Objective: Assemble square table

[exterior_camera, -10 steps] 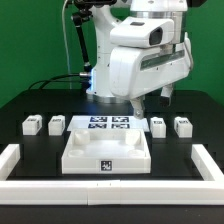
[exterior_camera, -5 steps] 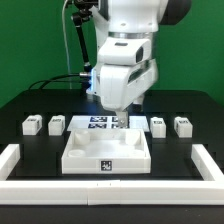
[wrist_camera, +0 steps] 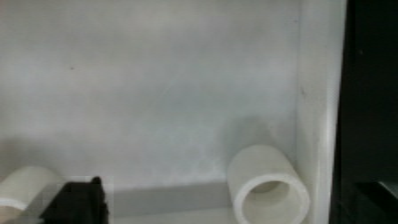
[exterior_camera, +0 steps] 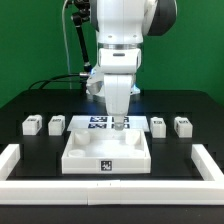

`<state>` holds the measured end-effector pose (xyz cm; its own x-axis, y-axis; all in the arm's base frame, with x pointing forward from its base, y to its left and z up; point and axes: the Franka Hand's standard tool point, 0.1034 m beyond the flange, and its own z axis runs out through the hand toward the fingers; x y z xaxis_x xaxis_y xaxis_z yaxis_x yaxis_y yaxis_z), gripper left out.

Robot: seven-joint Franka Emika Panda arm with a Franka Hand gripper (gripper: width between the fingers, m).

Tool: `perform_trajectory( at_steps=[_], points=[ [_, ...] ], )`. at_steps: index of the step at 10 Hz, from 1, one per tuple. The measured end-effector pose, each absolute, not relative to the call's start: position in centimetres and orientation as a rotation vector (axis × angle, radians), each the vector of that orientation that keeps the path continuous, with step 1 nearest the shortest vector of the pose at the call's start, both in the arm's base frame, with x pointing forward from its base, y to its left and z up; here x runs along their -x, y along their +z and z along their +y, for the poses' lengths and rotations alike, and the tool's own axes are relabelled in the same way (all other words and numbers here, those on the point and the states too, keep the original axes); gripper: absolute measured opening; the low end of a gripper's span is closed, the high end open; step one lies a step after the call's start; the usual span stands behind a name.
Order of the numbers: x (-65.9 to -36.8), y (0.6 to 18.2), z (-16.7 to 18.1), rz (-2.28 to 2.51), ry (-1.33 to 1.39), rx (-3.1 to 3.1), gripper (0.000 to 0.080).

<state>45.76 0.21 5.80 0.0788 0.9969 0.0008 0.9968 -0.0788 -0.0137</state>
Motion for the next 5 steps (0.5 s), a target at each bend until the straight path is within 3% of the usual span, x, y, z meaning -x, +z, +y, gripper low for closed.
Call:
perform_trajectory(
  at_steps=[3,5],
  points=[
    [-45.7,5.7,0.0,-2.117,0.017,2.305,0.065],
    [-43.4,4.1,-2.1,-2.179,0.045,2.254,0.065]
  ],
)
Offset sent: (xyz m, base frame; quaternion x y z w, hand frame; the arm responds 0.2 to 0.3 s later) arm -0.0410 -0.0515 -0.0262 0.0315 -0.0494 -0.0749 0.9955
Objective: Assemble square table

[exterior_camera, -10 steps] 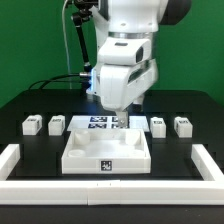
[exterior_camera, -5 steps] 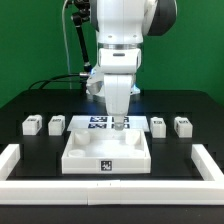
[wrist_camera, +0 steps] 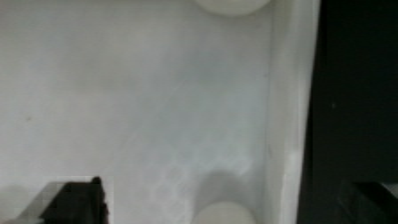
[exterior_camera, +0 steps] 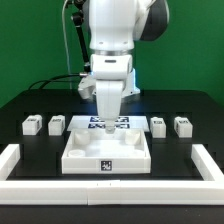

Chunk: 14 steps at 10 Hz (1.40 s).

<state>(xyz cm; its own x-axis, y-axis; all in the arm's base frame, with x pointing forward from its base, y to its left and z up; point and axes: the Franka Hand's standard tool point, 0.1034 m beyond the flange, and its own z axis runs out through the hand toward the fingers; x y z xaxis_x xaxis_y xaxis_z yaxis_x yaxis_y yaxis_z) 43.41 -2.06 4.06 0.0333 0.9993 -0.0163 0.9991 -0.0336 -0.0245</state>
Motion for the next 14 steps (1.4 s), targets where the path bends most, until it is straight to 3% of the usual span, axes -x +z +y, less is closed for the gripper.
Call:
perform_trajectory(
  at_steps=[3,6,7,8,9,11,14],
  points=[
    [-41.0,1.4,-2.7,-2.204,0.004,2.243,0.065],
    [-41.6,0.7,-2.6,-2.194,0.012,2.242,0.065],
    [-41.5,0.6,-2.7,-2.193,0.013,2.242,0.0563],
    [-41.5,0.6,-2.7,-2.193,0.013,2.242,0.042],
    [-41.5,0.6,-2.7,-2.193,0.013,2.242,0.042],
    [-41.5,0.6,-2.7,-2.192,0.014,2.242,0.0069],
    [-41.6,0.7,-2.7,-2.195,0.009,2.244,0.005]
  ],
)
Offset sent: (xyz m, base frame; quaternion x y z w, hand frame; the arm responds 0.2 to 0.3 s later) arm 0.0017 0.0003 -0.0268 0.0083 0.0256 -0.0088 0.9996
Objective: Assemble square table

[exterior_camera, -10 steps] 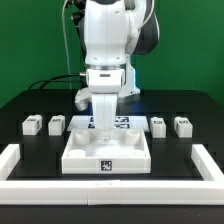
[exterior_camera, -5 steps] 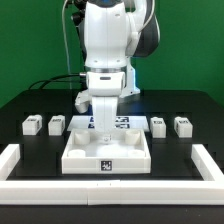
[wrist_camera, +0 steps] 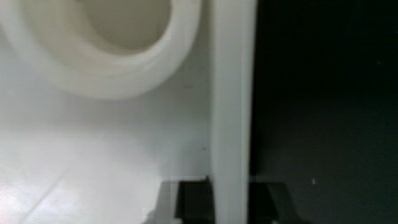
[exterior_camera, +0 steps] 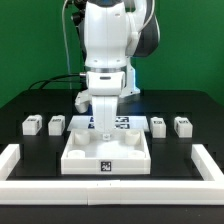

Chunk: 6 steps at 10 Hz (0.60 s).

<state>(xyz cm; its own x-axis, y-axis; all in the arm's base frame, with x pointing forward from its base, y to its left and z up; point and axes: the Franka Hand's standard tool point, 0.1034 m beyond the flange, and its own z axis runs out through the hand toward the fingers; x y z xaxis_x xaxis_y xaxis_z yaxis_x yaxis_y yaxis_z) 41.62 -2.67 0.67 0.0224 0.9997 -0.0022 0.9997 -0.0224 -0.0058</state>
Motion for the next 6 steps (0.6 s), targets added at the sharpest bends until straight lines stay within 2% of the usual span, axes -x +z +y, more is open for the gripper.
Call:
perform_trajectory(
  at_steps=[6],
  points=[
    [-41.66,0.68,-2.59,-2.194,0.008,2.245,0.0051]
  ],
)
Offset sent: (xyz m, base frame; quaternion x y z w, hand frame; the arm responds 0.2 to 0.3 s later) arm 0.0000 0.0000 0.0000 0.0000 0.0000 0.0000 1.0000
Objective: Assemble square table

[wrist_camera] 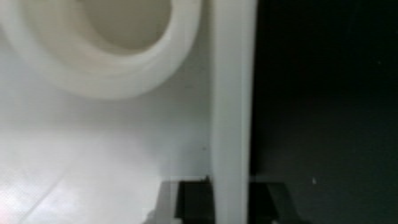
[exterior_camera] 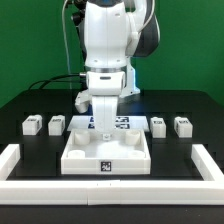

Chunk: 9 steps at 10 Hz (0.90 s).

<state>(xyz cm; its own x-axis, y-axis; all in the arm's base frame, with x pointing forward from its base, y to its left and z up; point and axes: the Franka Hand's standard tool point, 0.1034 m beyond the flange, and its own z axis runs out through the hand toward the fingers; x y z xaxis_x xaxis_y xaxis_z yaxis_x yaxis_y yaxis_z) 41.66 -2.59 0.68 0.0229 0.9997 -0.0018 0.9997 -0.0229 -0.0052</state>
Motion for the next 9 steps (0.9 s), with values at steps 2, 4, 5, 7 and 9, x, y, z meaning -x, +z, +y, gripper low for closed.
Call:
perform_trajectory(
  at_steps=[2,4,5,7,9],
  points=[
    [-42.7,0.7,0.1,-2.164,-0.017,2.274,0.0051],
    [-44.4,0.7,3.0,-2.166,-0.056,2.27,0.0051],
    [-45.9,0.7,4.4,-2.183,-0.08,2.257,0.0051],
    [-48.3,0.7,5.0,-2.193,-0.093,2.255,0.0051],
    [-49.5,0.7,5.0,-2.191,-0.071,2.248,0.0051]
  ],
)
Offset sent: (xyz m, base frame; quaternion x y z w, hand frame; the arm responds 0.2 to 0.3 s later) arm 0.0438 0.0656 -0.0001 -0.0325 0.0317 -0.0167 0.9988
